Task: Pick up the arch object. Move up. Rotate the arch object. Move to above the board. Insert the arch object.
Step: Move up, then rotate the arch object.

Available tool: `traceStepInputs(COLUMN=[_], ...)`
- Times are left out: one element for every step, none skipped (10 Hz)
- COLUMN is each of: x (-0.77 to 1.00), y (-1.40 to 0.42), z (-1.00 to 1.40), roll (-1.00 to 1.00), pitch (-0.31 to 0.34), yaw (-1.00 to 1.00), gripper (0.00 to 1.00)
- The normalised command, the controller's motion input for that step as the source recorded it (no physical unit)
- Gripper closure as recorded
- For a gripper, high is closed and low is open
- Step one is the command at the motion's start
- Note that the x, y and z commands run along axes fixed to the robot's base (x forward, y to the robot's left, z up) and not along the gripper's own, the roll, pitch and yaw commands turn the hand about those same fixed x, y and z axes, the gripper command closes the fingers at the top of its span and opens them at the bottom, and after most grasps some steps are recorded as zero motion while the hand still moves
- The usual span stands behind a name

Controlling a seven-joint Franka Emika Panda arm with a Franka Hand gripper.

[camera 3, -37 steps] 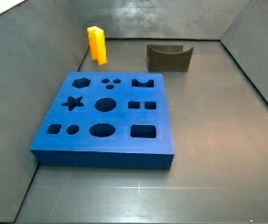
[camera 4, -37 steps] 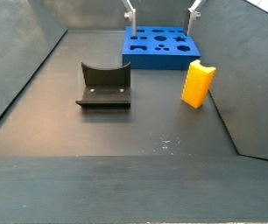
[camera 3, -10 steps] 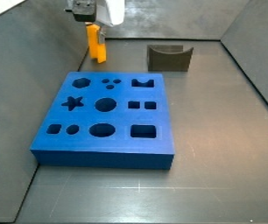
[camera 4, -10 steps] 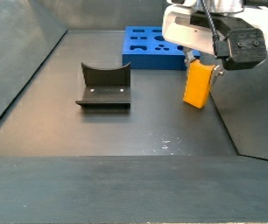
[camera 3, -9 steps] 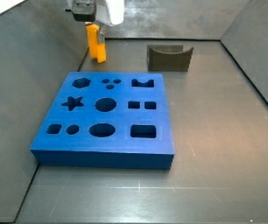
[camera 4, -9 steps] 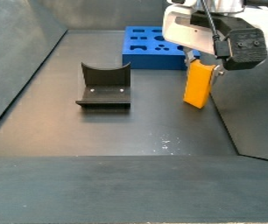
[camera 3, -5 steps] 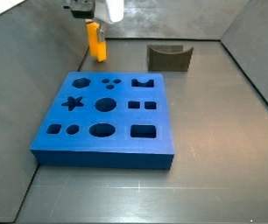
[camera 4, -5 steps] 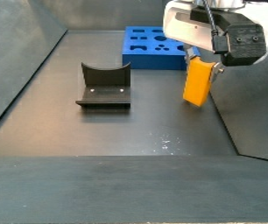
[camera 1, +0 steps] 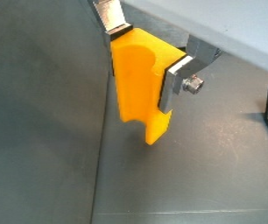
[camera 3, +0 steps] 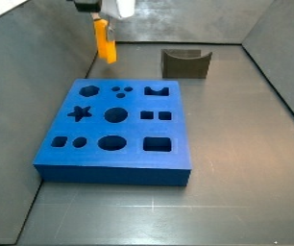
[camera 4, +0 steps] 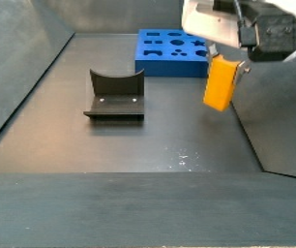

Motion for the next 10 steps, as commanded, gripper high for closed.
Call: traceStepInputs(x=[-0.04,-0.03,-0.03,-0.03,0.33,0.37,0.30,0.26,0.21,0.17], y=[-0.01,0.00,0.01,0.01,-0.28,-0.31,-0.25,-0.20,-0.17,-0.15], z=[0.56,0.50,0.40,0.26,1.00,1.00,1.00,1.00,1.00,1.00], roll=[0.03,0.04,0.06,0.08,0.00,0.01,-0.01,-0.01,-0.02,-0.02], pitch=[0.037,0.037,0.039,0.047,0.000,0.006,0.060,0.072,0.077,0.076], yaw=[-0.03,-0.02,-0.02,-0.02,0.00,0.02,0.03,0.02,0.02,0.02], gripper=[1.00,1.00,1.00,1.00,1.00,1.00,1.00,1.00,1.00,1.00])
